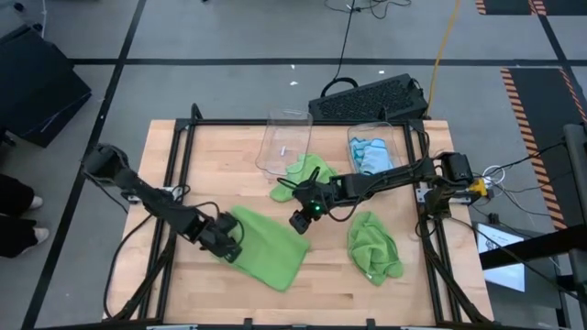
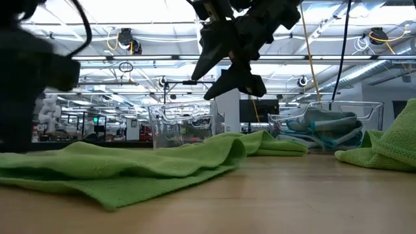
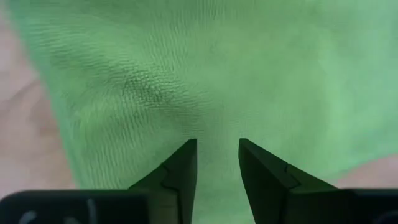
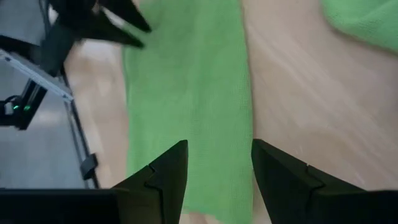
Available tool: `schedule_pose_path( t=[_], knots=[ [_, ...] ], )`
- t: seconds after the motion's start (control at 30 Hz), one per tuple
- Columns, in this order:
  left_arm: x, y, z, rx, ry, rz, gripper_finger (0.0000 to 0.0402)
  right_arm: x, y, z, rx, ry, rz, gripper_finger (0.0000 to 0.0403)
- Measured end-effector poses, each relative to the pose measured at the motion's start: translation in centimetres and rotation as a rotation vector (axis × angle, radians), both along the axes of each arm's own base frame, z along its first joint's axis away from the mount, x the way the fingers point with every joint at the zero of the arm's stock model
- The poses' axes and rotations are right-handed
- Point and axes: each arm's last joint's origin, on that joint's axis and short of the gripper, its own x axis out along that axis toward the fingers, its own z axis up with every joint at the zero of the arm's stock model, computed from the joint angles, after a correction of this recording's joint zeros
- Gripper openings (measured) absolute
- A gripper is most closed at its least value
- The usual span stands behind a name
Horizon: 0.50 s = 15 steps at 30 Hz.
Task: Fold microfiber towels
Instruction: Fold the bottom left green microfiber towel
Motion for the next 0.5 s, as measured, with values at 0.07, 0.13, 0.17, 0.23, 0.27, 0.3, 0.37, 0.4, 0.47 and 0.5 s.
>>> schedule_pose_path(
  t=[0.07,0.13,0.17,0.23,0.27,0.3,0.37,0.4,0.47,0.5],
  knots=[
    [-0.3,0.3,1.5,-0.048,0.021,0.101,0.012,0.0,0.0,0.0,0.004,0.002,0.003,0.0169],
    [-1.0,0.5,2.0,-0.105,0.069,0.193,0.012,0.0,-0.1,0.0,-0.002,0.001,0.01,0.0169],
    [-1.2,0.5,2.2,-0.136,0.081,0.234,0.012,0.0,-0.2,0.0,-0.007,0.0,0.013,0.0169],
    [-1.3,0.3,2.9,-0.216,0.07,0.313,0.012,0.0,-0.5,0.0,-0.019,-0.001,0.019,0.0169],
    [-1.4,0.2,3.1,-0.245,0.075,0.354,0.012,0.0,-0.6,-0.1,-0.022,0.0,0.021,0.0169],
    [-1.6,0.1,3.1,-0.263,0.091,0.402,0.012,0.0,-0.8,-0.1,-0.024,0.0,0.018,0.0169],
    [-2.1,0.0,3.0,-0.291,0.136,0.514,0.012,0.0,-1.1,-0.1,-0.024,0.0,0.01,0.0169],
    [-2.3,-0.2,3.0,-0.305,0.153,0.568,0.0123,0.0,-1.2,-0.1,-0.023,0.0,0.007,0.0169],
    [-2.7,-0.3,2.9,-0.322,0.186,0.64,0.0134,0.0,-1.4,-0.1,-0.009,-0.001,0.015,0.0169],
    [-2.8,-0.4,2.9,-0.334,0.216,0.651,0.0143,0.0,-1.5,-0.1,-0.006,-0.001,0.018,0.0169]
  ],
)
